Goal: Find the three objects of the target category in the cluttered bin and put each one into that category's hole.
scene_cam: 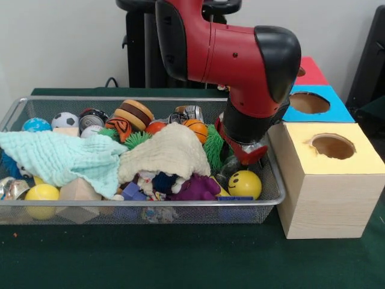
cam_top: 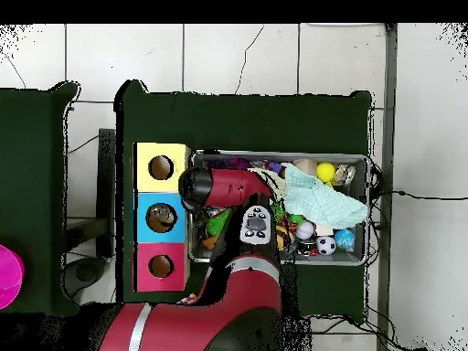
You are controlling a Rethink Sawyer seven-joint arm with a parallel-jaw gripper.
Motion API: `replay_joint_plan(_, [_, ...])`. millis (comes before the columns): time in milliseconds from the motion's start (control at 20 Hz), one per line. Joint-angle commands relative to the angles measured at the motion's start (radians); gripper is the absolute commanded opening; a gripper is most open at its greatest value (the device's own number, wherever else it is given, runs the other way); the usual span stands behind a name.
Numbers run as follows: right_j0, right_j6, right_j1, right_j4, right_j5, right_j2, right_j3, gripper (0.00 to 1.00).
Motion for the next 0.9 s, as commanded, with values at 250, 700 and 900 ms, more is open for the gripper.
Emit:
replay_joint_plan(250, [0.213,0.216,0.148,-0.1,0.333,-0.285,-0.24,1.0])
replay_joint_plan(700, [0.185,0.208,0.171,-0.008,0.213,-0.243,-0.187,1.0])
replay_joint_plan(900, [0.169,0.17,0.157,0.014,0.2,-0.208,-0.174,1.0])
